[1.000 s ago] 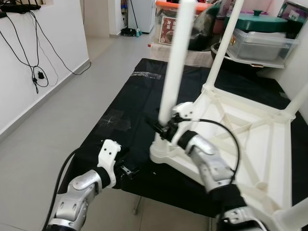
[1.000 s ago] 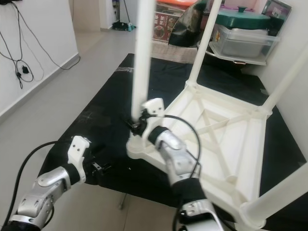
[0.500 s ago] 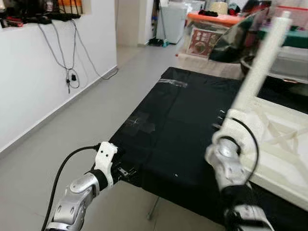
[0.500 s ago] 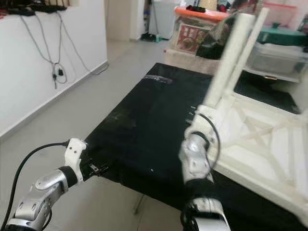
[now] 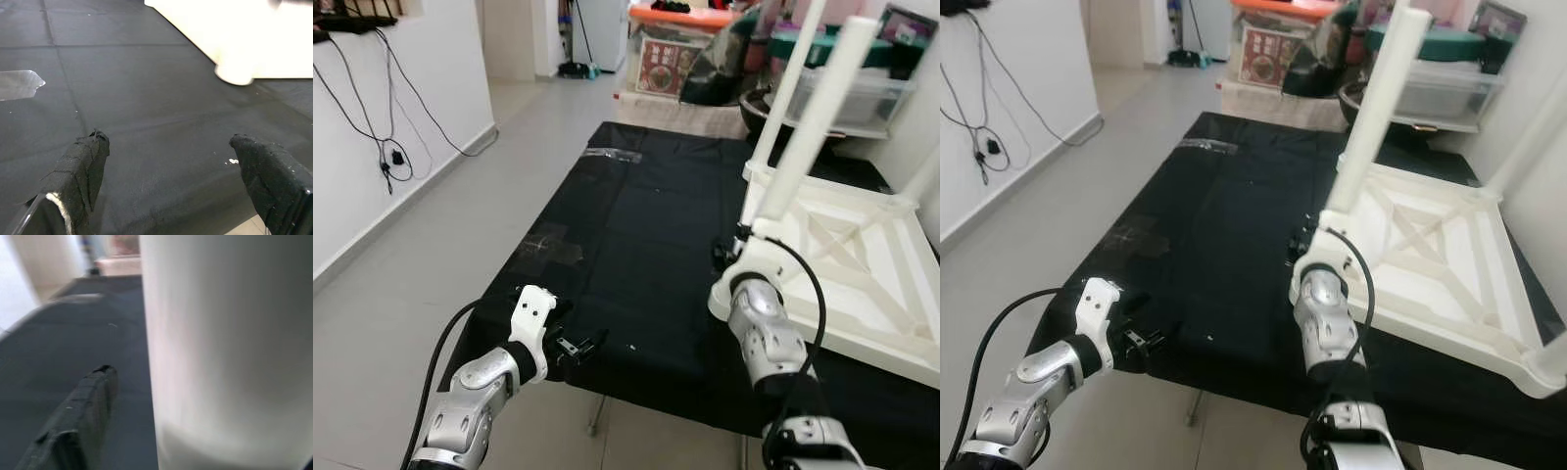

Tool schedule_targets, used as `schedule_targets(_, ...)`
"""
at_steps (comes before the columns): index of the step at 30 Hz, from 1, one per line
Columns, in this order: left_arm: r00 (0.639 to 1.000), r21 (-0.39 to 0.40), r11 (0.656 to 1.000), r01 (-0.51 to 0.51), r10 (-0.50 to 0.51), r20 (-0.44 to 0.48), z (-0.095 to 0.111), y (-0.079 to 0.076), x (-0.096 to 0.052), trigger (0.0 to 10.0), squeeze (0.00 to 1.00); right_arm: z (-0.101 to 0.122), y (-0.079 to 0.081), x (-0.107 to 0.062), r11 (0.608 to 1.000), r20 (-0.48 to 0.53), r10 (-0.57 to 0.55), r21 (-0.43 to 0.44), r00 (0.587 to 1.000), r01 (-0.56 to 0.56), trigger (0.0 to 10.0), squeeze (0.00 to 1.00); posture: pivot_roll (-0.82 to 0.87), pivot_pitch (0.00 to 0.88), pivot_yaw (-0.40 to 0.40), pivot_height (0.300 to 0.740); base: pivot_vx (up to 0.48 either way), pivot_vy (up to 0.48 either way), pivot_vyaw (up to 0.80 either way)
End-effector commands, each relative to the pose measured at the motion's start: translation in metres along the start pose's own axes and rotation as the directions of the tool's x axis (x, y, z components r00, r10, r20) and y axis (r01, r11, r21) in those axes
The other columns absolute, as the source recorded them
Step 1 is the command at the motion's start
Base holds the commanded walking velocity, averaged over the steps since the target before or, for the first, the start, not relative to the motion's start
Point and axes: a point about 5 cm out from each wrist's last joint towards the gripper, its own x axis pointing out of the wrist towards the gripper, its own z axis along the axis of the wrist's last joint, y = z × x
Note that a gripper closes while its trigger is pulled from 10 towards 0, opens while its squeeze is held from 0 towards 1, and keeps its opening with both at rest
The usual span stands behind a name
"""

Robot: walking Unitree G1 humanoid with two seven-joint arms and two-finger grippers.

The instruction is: Building children table

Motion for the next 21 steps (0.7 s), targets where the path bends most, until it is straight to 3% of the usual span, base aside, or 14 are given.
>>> schedule_targets(1,1.0,0.011,1.0,-0.004,0.004,-0.007,0.0,0.003,-0.003,10.0,0.0,0.013,-0.001,0.004,0.999,0.043,0.045,0.01,0.998,-0.046,10.0,0.0,0.09,0.0,-0.105,0.74,0.0,0.0,0.0)
schedule_targets(3,1.0,0.014,1.0,-0.007,0.007,-0.008,0.0,0.004,-0.004,10.0,0.0,0.039,-0.002,0.011,0.989,0.117,0.15,-0.006,0.982,-0.151,10.0,0.0,0.09,0.0,-0.108,0.74,0.0,0.0,0.0)
schedule_targets(9,1.0,0.014,1.0,-0.006,0.006,0.003,0.002,0.003,0.001,10.0,0.0,0.058,-0.006,0.017,0.948,0.159,0.319,-0.066,0.934,-0.312,10.0,0.0,0.1,0.0,-0.115,0.74,0.0,0.0,0.0)
schedule_targets(11,1.0,0.015,1.0,0.0,-0.001,0.01,0.003,0.001,0.004,10.0,0.0,0.062,0.0,0.016,0.898,0.164,0.439,-0.078,0.883,-0.432,10.0,0.0,0.1,0.0,-0.117,0.74,0.0,0.0,0.0)
schedule_targets(12,1.0,0.016,1.0,0.002,-0.002,0.011,0.004,0.0,0.004,10.0,0.0,0.06,0.008,0.012,0.845,0.161,0.534,-0.091,0.83,-0.526,5.2,0.0,0.11,0.0,-0.119,0.74,0.0,0.0,0.0)
schedule_targets(13,1.0,0.017,1.0,0.003,-0.003,0.011,0.004,0.0,0.004,10.0,0.0,0.058,0.015,0.008,0.803,0.158,0.595,-0.1,0.788,-0.587,5.2,0.0,0.11,0.0,-0.119,0.74,0.0,0.0,0.0)
schedule_targets(14,1.0,0.018,1.0,-0.001,0.0,0.008,0.003,0.002,0.003,10.0,0.0,0.052,0.025,0.002,0.745,0.139,0.667,-0.114,0.732,-0.657,2.9,0.0,0.11,0.0,-0.121,0.74,0.0,0.0,0.0)
schedule_targets(15,1.0,0.018,1.0,-0.001,0.0,0.008,0.003,0.002,0.003,10.0,0.0,0.052,0.025,0.002,0.745,0.139,0.667,-0.114,0.732,-0.657,2.9,0.0,0.11,0.0,-0.121,0.74,0.0,0.0,0.0)
schedule_targets(16,1.0,0.02,1.0,-0.005,0.004,0.004,0.002,0.003,0.001,10.0,0.0,0.045,0.036,-0.007,0.673,0.117,0.74,-0.131,0.663,-0.728,0.5,0.0,0.11,0.0,-0.121,0.74,0.0,0.0,0.0)
schedule_targets(17,1.0,0.02,1.0,-0.005,0.004,0.004,0.002,0.003,0.001,10.0,0.0,0.045,0.036,-0.007,0.673,0.117,0.74,-0.131,0.663,-0.728,0.5,0.0,0.11,0.0,-0.121,0.74,0.0,0.0,0.0)
schedule_targets(18,1.0,0.021,1.0,-0.008,0.007,0.001,0.002,0.004,-0.001,10.0,0.0,0.038,0.044,-0.015,0.614,0.099,0.789,-0.138,0.606,-0.777,0.0,0.0,0.11,0.0,-0.124,0.74,0.0,0.0,0.0)
schedule_targets(19,1.0,0.021,1.0,-0.008,0.007,0.001,0.002,0.004,-0.001,10.0,0.0,0.038,0.044,-0.015,0.614,0.099,0.789,-0.138,0.606,-0.777,0.0,0.0,0.11,0.0,-0.124,0.74,0.0,0.0,0.0)
schedule_targets(20,1.0,0.019,1.0,-0.01,0.01,-0.001,0.001,0.005,-0.003,10.0,0.0,0.022,0.056,-0.035,0.485,0.059,0.874,-0.133,0.482,-0.864,0.0,0.0,0.11,0.0,-0.123,0.74,0.0,0.0,0.0)
schedule_targets(21,1.0,0.019,1.0,-0.01,0.01,-0.001,0.001,0.005,-0.003,10.0,0.0,0.022,0.056,-0.035,0.485,0.059,0.874,-0.133,0.482,-0.864,0.0,0.0,0.11,0.0,-0.123,0.74,0.0,0.0,0.0)
